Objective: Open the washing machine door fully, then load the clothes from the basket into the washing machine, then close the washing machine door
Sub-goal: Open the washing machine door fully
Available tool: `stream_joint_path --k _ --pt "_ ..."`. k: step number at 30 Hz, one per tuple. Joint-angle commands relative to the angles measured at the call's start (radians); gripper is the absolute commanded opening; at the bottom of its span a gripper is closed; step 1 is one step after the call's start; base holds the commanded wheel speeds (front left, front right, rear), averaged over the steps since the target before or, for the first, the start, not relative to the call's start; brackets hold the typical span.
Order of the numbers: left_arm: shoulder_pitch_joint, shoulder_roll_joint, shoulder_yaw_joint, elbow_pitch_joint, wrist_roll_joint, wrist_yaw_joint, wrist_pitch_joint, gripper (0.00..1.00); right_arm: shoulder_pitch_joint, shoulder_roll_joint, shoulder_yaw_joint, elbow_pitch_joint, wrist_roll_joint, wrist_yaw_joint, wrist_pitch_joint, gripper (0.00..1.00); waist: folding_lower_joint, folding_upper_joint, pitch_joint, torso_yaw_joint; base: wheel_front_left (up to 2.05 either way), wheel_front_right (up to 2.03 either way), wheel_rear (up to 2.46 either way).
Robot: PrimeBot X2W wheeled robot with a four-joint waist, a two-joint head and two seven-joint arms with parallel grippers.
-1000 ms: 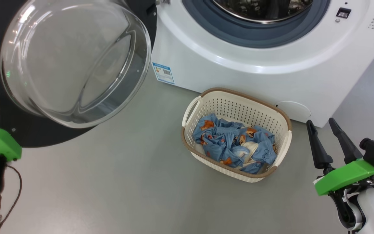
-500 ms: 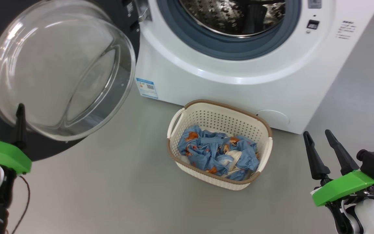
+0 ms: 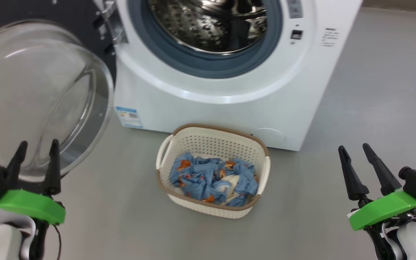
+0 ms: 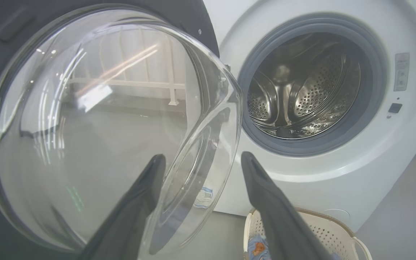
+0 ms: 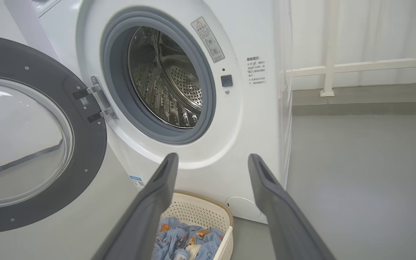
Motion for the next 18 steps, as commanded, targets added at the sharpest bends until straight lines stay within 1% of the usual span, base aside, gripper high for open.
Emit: stream_joint_path --k 1,8,13,18 --pt "0.009 0.046 0.040 -0.065 -0.004 0.021 0.002 1.00 0.010 -0.018 0.017 -0.032 -0.004 0.008 -0.012 1.00 0.0001 0.0000 -0.023 -0.056 0.00 0.00 0.00" --pt "0.117 0.036 0.056 -0.210 -0.027 0.076 0.025 1.00 0.010 -0.024 0.022 -0.050 -0.014 0.008 -0.012 1.00 0.0001 0.0000 -0.033 -0.141 0.00 0.00 0.00" --pt "0.172 0.018 0.055 -0.286 -0.038 0.102 0.029 1.00 0.011 -0.029 0.021 -0.056 -0.017 0.008 -0.012 1.00 0.0001 0.0000 -0.035 -0.190 0.00 0.00 0.00" --pt "0.209 0.003 0.045 -0.333 -0.039 0.120 0.031 1.00 0.007 -0.039 0.024 -0.058 -0.018 0.008 -0.012 1.00 0.0001 0.0000 -0.037 -0.229 0.00 0.00 0.00"
